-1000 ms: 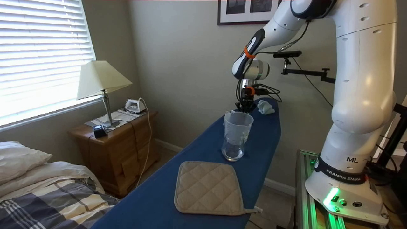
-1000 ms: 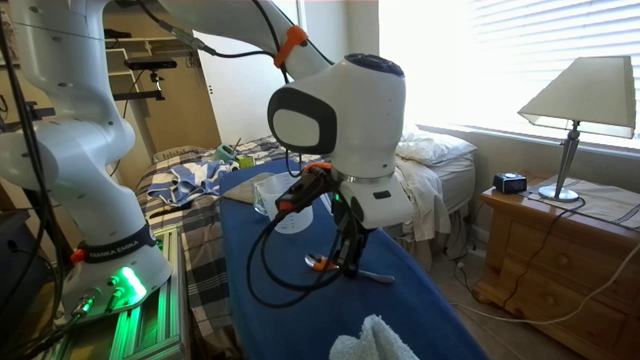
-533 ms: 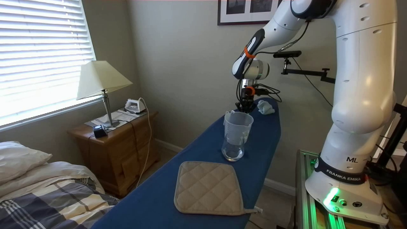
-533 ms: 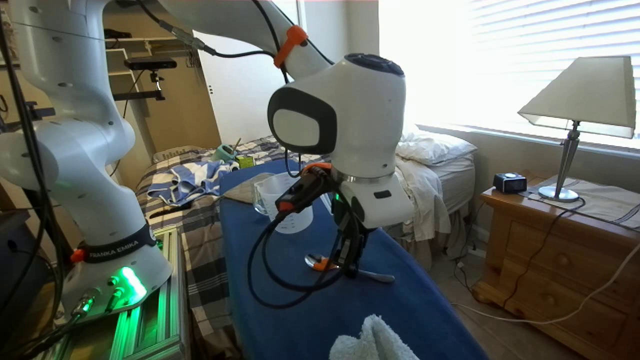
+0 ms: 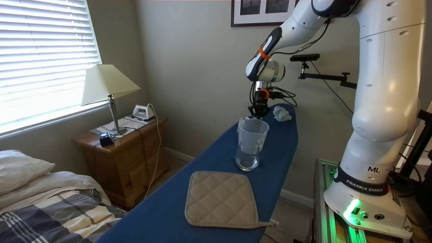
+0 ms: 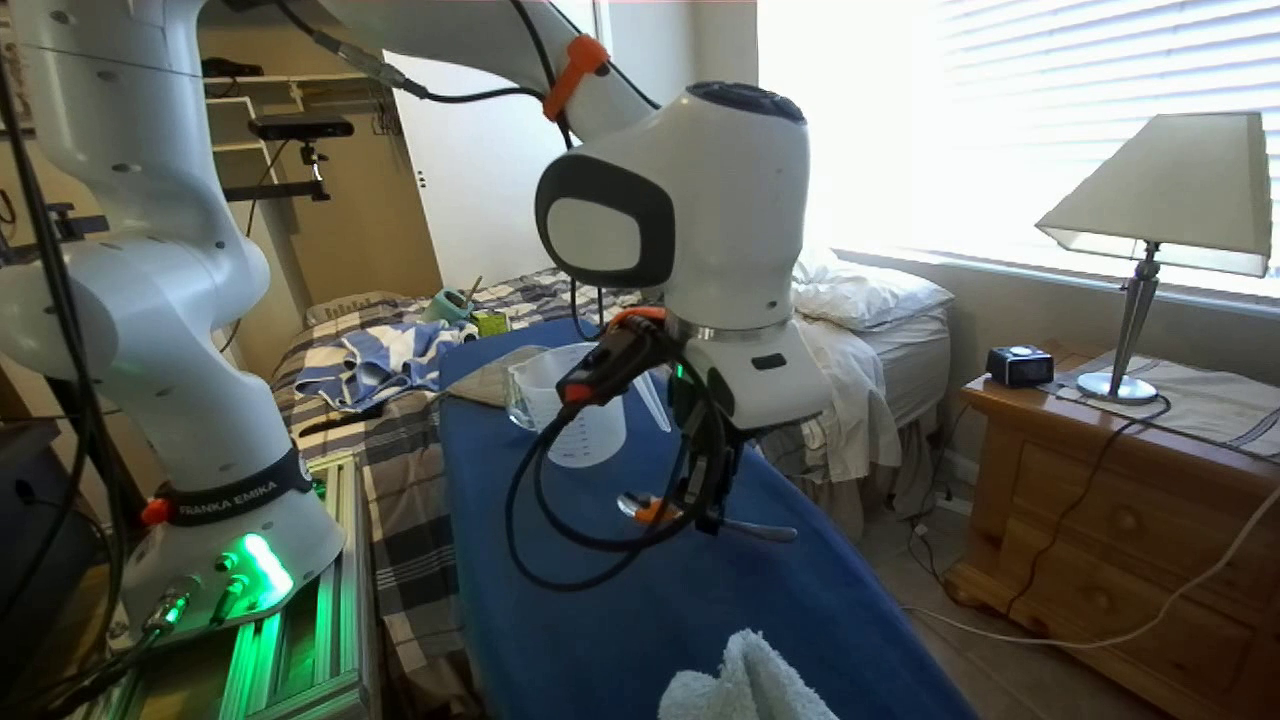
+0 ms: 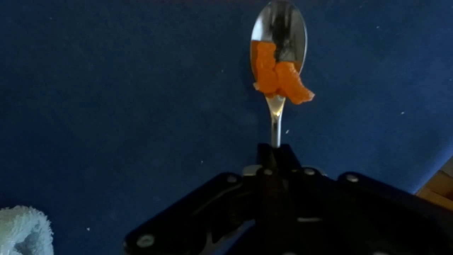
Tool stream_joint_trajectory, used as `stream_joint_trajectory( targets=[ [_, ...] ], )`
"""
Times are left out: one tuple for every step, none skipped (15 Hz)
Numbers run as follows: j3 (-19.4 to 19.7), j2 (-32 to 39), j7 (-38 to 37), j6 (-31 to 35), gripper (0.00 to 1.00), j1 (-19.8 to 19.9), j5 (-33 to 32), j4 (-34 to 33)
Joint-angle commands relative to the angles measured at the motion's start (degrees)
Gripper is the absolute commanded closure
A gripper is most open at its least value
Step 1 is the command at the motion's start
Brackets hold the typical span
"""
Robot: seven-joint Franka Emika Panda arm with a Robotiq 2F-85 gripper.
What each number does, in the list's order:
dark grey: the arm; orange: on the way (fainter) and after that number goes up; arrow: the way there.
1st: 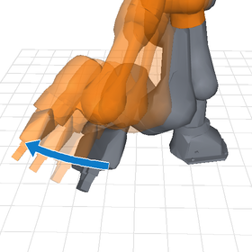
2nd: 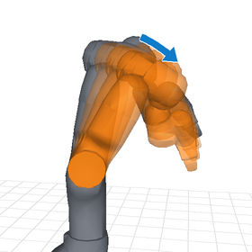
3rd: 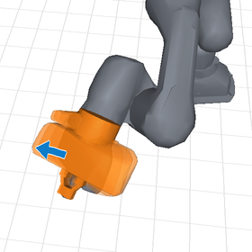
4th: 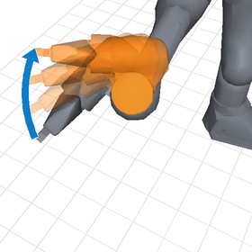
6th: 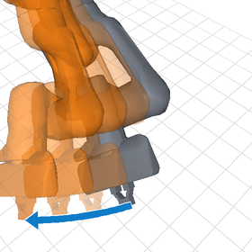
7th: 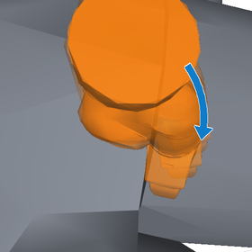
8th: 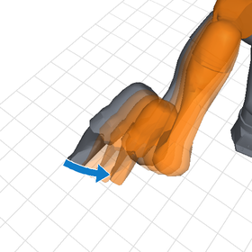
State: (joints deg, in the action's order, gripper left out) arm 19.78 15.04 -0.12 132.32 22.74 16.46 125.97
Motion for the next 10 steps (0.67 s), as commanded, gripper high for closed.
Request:
stream_joint_trajectory(
  targets=[
    [-0.39,-2.74,-2.32,-0.78,0.95,-0.53,-0.35,0.69],
    [-0.41,-3.13,-2.96,-0.95,0.95,-0.81,-0.53,0.7],
    [-0.42,-3.65,-3.83,-1.18,0.95,-1.18,-0.76,0.77],
    [-0.49,-4.44,-4.69,-1.08,0.95,-1.62,-0.99,1.07],
    [-0.54,-5.11,-5.6,-1.2,0.95,-2.07,-1.22,1.23],
    [-0.61,-5.88,-6.49,-1.1,0.95,-2.58,-1.43,1.46],
    [-0.71,-6.69,-7.48,-1.09,0.95,-3.14,-1.64,1.68],
    [-0.86,-7.75,-8.53,-0.91,0.95,-3.76,-1.91,2.09],
    [-0.88,-8.62,-10.02,-0.58,0.95,-4.42,-2.55,2.46],
    [-1.06,-9.71,-11.34,-0.85,0.95,-5.05,-3.04,2.74]
  ],
)
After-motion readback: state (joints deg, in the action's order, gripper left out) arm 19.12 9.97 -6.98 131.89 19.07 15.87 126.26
